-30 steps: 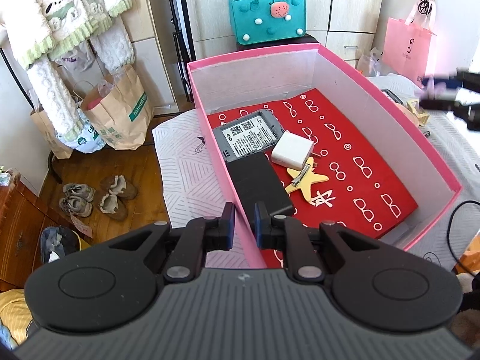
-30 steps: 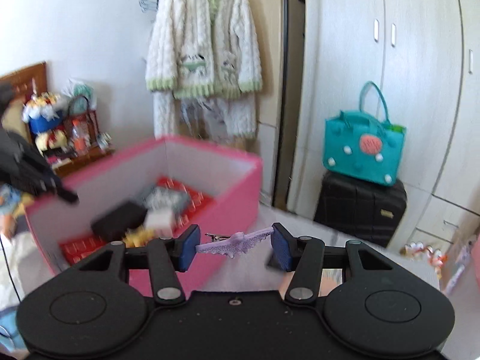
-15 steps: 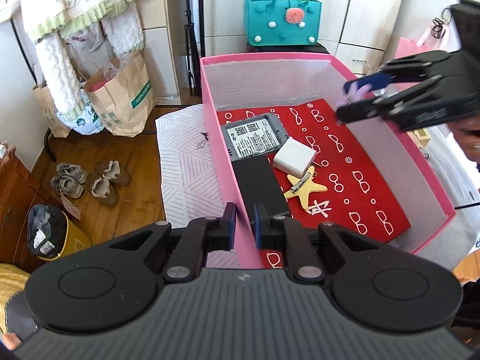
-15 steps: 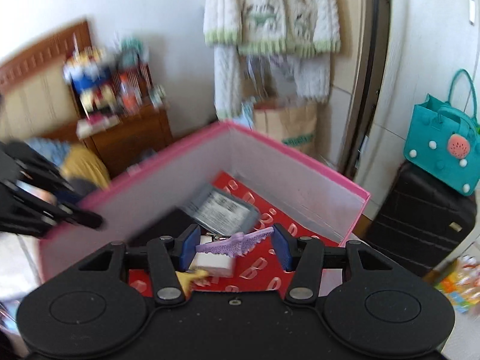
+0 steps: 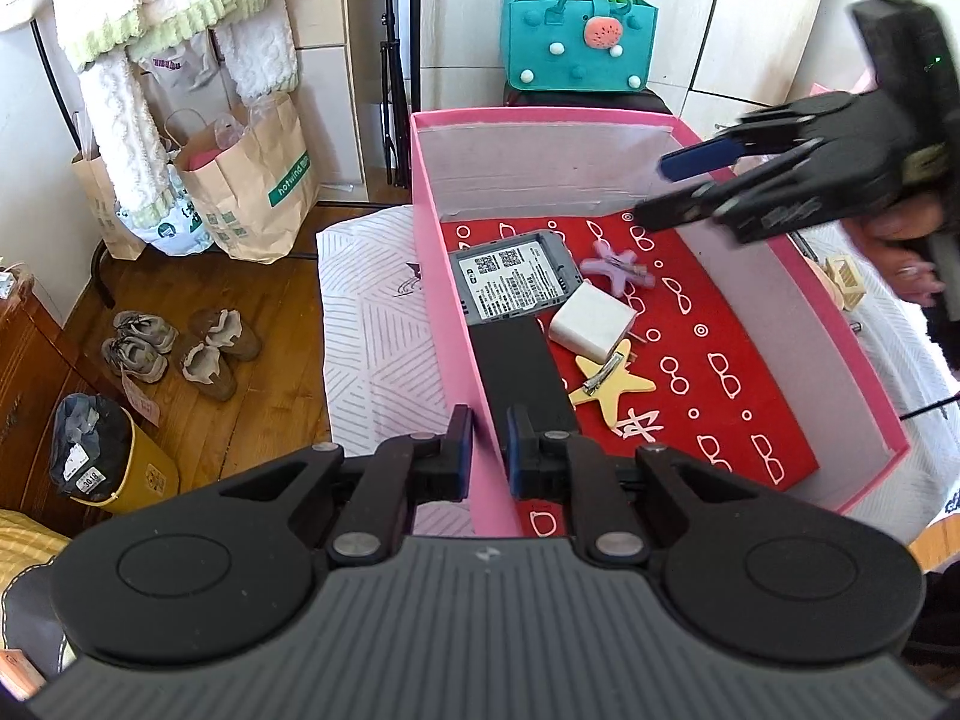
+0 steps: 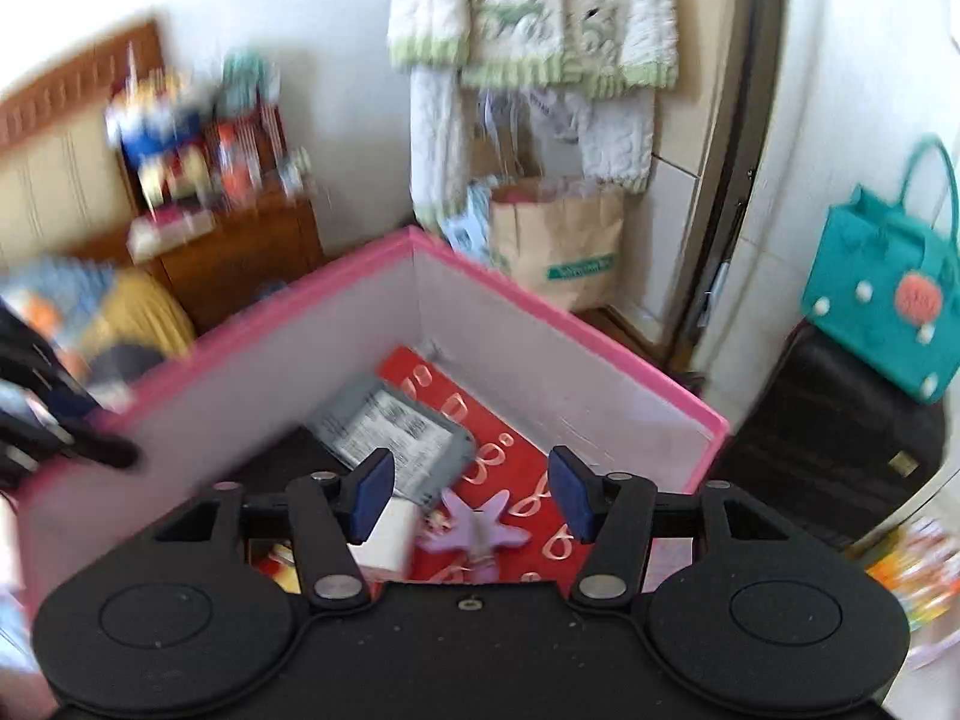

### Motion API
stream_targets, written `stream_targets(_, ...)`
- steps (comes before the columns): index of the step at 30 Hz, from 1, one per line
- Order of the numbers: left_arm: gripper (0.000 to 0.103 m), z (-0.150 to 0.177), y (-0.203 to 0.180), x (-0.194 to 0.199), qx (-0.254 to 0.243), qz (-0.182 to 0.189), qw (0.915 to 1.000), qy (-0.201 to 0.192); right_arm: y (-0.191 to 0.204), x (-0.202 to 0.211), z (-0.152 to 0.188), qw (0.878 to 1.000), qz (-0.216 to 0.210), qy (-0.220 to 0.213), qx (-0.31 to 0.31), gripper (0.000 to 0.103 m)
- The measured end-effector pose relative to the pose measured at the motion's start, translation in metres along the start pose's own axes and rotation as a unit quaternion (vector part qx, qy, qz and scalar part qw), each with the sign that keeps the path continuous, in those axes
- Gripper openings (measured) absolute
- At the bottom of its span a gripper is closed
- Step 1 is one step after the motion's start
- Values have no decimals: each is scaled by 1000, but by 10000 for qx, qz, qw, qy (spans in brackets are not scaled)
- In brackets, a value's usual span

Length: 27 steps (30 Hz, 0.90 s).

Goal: Organize rigid objects
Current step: 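Carry the purple clip into the box and release it beside the router, then grasp the silver keys on the table with the right gripper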

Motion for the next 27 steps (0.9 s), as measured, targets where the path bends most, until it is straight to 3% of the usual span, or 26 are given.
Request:
stream_targets(5,11,2,4,0,192,64,9998,-57,-11,55,17,9958,-345,-699,-481,63)
stream_targets(7,11,3,5,0,246,77,9996,-82,-15,77,31,9929,-265,-1006,-584,69)
stream_targets(10,10,4,3,0,235,30,9997,-101,-22,105,54,9906,-333,-1228,-507,86)
stream_targets(17,10,0,1,-1,185,-22,9998,-39,-52,157,116,9861,615,-1357,-732,88)
stream_targets(25,10,-2,-14,-4,-257,-466,9986,-4,-67,138,180,9773,1190,-1317,-1158,88)
stream_targets(27,10,-3,-18,-4,-406,-589,9974,34,-71,128,192,9743,1100,-1318,-1456,88)
Point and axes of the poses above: each gripper's, at about its wrist camera, not at the fingertips, and x roughly against the way its jaws point, y to its left, z to its underside, the point moved 3 cm from there along -x, roughly the way its jaws point, and after that the axes turned 9 degrees about -x, right-handed, at the moved point
